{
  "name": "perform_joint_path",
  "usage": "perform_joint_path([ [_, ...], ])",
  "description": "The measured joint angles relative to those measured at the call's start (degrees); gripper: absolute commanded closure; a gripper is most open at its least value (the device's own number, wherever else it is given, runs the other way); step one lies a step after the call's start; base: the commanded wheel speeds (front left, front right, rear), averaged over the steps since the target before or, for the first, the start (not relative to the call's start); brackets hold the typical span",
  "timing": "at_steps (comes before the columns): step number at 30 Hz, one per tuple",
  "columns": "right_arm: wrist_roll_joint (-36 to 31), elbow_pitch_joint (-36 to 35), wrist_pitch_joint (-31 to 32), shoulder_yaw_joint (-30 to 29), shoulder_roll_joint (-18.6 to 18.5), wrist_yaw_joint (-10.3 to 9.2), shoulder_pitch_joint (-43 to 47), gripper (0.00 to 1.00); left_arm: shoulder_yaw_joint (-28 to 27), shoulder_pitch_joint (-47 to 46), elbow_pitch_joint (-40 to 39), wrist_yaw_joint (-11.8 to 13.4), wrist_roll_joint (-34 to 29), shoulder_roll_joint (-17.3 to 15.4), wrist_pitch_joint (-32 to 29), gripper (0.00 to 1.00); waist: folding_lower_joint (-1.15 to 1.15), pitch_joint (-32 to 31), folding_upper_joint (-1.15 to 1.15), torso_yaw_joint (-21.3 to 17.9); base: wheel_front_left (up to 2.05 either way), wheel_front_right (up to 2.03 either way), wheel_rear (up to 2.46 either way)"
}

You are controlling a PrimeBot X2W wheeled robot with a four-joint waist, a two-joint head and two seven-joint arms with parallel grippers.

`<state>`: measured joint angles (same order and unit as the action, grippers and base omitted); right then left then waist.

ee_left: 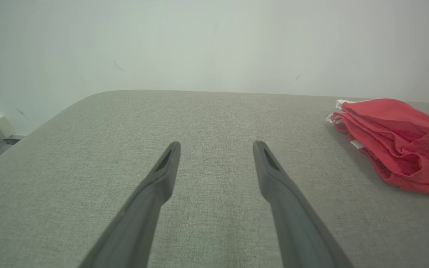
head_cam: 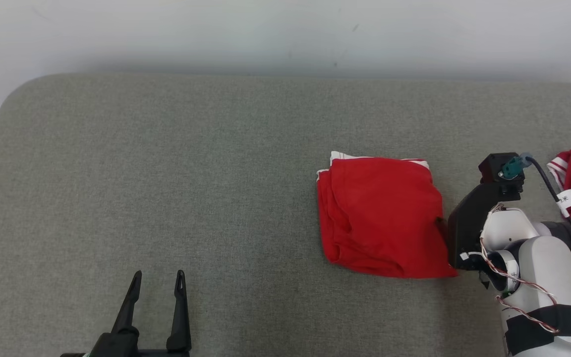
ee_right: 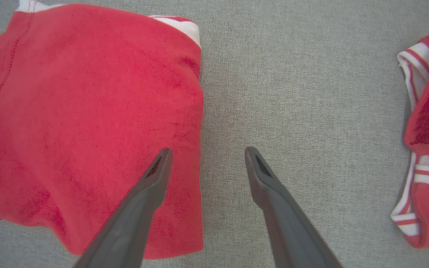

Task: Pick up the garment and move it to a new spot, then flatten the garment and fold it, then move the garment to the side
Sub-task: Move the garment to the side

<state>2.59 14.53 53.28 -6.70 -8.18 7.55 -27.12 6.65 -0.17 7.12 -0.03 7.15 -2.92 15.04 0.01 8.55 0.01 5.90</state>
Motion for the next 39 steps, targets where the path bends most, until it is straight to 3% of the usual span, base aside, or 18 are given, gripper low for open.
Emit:
perform_joint_path([
  [12,-2.93,8.8,-3.37,-0.23,0.7,0.0,-3.04,0.0,0.59,-1.92,-0.12,-0.04,0.01,0.01,0.0,0.0,-0.01,4.42,0.0,1.91,0.0,0.0,0.0],
  [13,-2.93,8.8,-3.37,-0.23,0.7,0.0,-3.04,0.13,0.59,-1.92,-0.12,-0.04,0.01,0.01,0.0,0.0,-0.01,4.42,0.0,1.91,0.0,0.0,0.0],
  [14,-2.94,9.62,-3.41,0.21,0.69,0.0,-3.36,0.68,0.67,-2.02,-0.12,-0.04,0.01,0.01,0.0,0.0,-0.01,4.46,-0.01,1.76,0.0,0.0,0.0],
  [15,-2.96,10.32,-3.46,1.02,0.47,0.0,-3.6,1.0,0.77,-2.03,-0.12,-0.04,0.01,0.02,0.0,0.0,-0.01,4.44,-0.01,1.54,0.0,0.0,0.0],
  [20,-2.43,12.06,-5.26,6.82,-1.34,0.02,-5.25,1.0,0.59,-2.02,-0.64,0.0,-0.01,0.0,0.0,0.0,-0.02,4.15,-0.01,-0.26,0.0,0.0,0.0],
  [30,-0.15,9.42,-7.73,17.57,-12.15,0.01,-13.87,1.0,0.53,-2.31,-3.02,-0.55,-0.04,0.02,0.0,0.0,-0.01,3.89,0.0,-6.51,0.0,0.0,0.0],
  [34,-0.18,7.92,-8.49,19.83,-17.36,0.01,-16.79,1.0,0.82,-3.04,-3.68,-0.9,-0.08,0.03,0.01,0.0,-0.01,4.28,0.0,-9.45,0.0,0.0,0.0],
  [39,-0.69,6.27,-8.96,19.72,-21.35,0.01,-18.03,1.0,0.77,-4.05,-3.88,-1.53,-0.87,0.05,0.01,0.0,-0.01,5.87,-0.01,-12.47,0.0,0.0,0.0],
])
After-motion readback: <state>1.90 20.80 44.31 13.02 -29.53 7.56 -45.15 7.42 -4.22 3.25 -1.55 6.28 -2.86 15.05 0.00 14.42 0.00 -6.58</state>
